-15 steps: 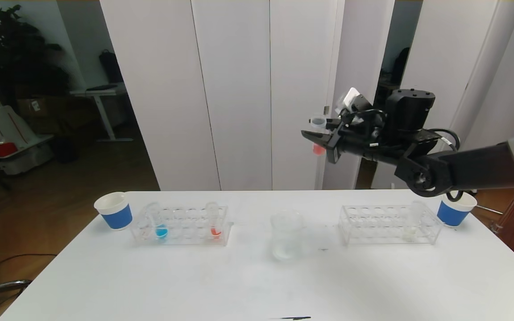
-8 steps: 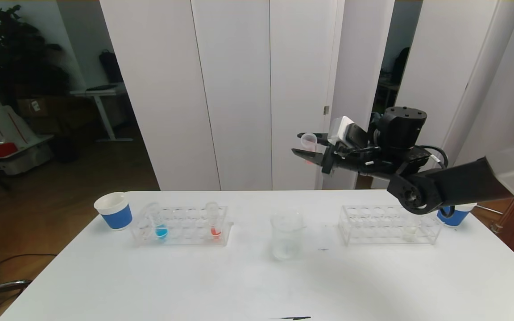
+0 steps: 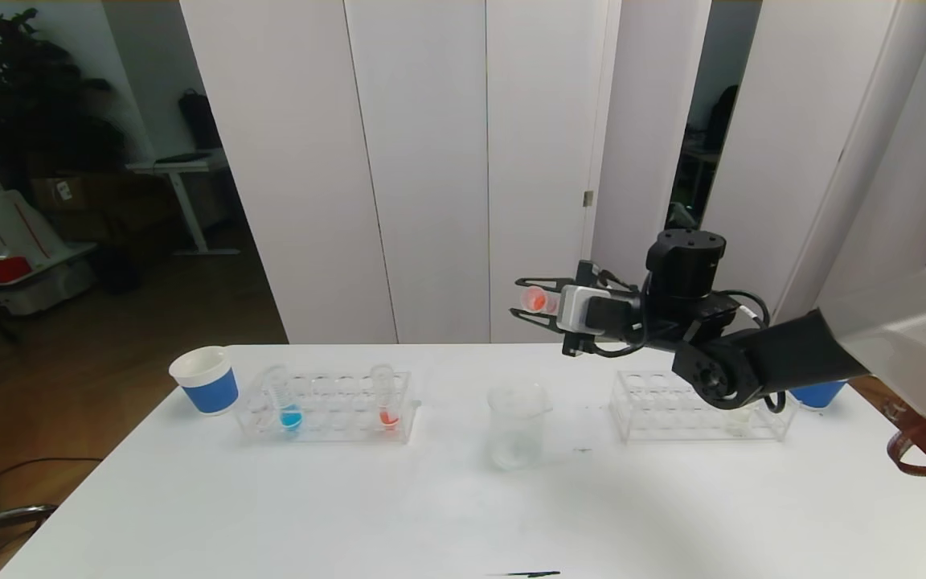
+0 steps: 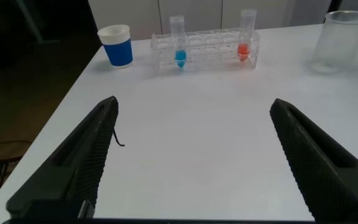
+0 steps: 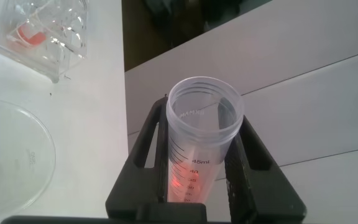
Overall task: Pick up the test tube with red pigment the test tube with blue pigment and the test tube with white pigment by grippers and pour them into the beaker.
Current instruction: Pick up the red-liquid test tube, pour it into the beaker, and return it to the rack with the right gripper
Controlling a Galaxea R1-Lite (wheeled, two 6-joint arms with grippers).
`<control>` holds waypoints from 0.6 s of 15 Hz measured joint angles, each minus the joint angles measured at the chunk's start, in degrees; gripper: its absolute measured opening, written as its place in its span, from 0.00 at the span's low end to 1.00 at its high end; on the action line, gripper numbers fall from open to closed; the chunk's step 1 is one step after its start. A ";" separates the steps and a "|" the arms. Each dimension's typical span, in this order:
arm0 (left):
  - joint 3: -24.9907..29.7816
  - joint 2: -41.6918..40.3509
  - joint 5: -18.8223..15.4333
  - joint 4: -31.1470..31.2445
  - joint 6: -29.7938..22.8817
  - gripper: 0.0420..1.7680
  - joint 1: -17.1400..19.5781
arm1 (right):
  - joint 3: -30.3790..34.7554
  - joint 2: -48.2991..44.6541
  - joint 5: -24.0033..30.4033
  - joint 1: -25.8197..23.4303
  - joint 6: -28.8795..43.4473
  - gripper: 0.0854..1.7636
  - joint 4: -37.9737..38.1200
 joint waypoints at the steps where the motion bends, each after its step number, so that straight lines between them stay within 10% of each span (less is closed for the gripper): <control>1: 0.00 0.00 0.00 0.00 0.00 0.99 0.00 | -0.04 0.32 0.00 -0.11 -2.45 0.30 0.06; 9: 0.00 0.00 0.00 0.00 0.00 0.99 0.00 | -0.67 2.38 -3.30 -0.59 -14.97 0.30 0.16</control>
